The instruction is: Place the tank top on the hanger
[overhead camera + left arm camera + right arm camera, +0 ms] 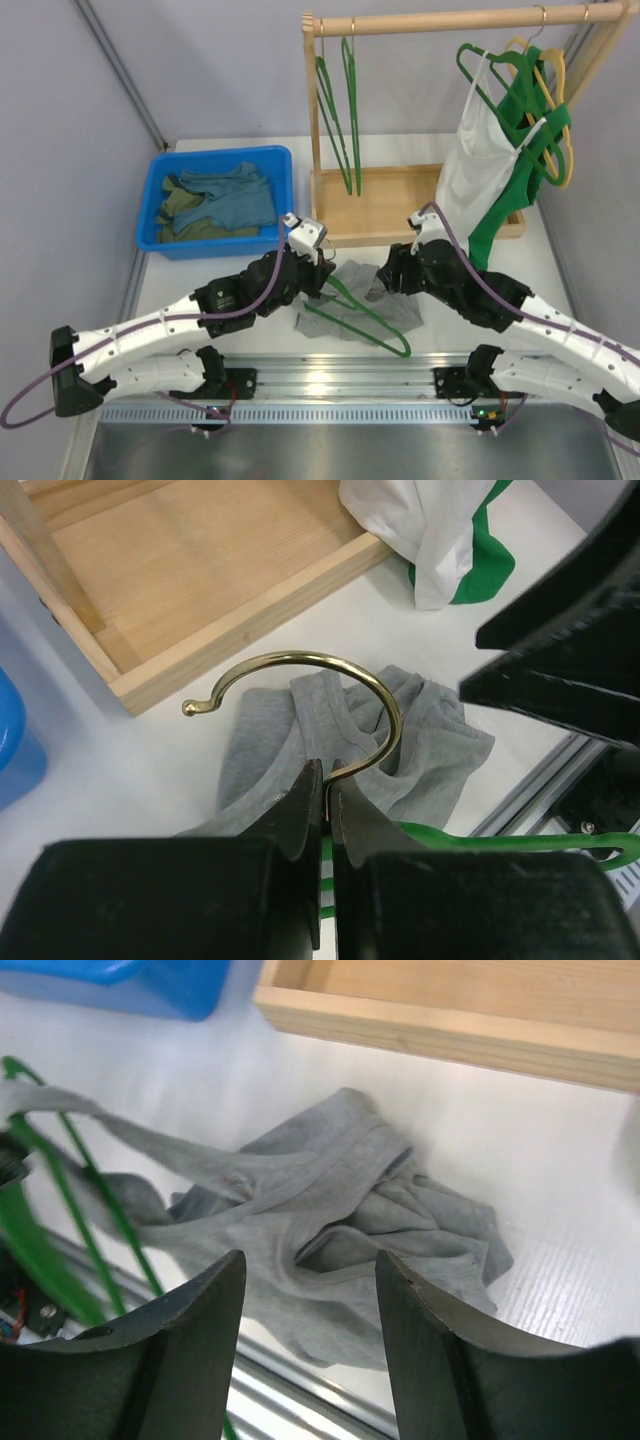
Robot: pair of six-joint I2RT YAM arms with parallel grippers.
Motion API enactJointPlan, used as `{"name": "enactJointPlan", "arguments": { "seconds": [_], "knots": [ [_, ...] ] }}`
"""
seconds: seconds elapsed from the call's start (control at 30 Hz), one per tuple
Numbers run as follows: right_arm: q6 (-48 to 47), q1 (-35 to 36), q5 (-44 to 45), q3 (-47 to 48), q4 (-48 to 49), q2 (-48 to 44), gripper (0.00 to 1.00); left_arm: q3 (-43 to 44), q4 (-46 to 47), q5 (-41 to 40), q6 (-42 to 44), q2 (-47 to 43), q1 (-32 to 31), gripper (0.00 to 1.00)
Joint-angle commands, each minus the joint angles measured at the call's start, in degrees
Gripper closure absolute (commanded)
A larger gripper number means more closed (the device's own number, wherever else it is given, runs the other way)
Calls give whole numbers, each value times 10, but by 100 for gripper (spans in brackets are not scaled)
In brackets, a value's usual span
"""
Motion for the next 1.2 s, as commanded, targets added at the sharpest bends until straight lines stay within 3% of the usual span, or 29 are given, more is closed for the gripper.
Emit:
{"name": "enactJointPlan", "arguments": {
  "seconds": [0.0,0.17,0.37,1.17],
  "knots": [
    [28,-38,12,20,-12,56,46,-13,41,16,8,-19,-1,100],
    [25,-127,-101,2,72,131,50,-22,43,27,8,-30,-1,100],
    [40,-150,-155,-1,133,217,51,-28,44,31,4,-32,-2,100],
    [114,-151,-158,-38,244,321,53,-28,38,15,4,-43,-1,100]
  ]
}}
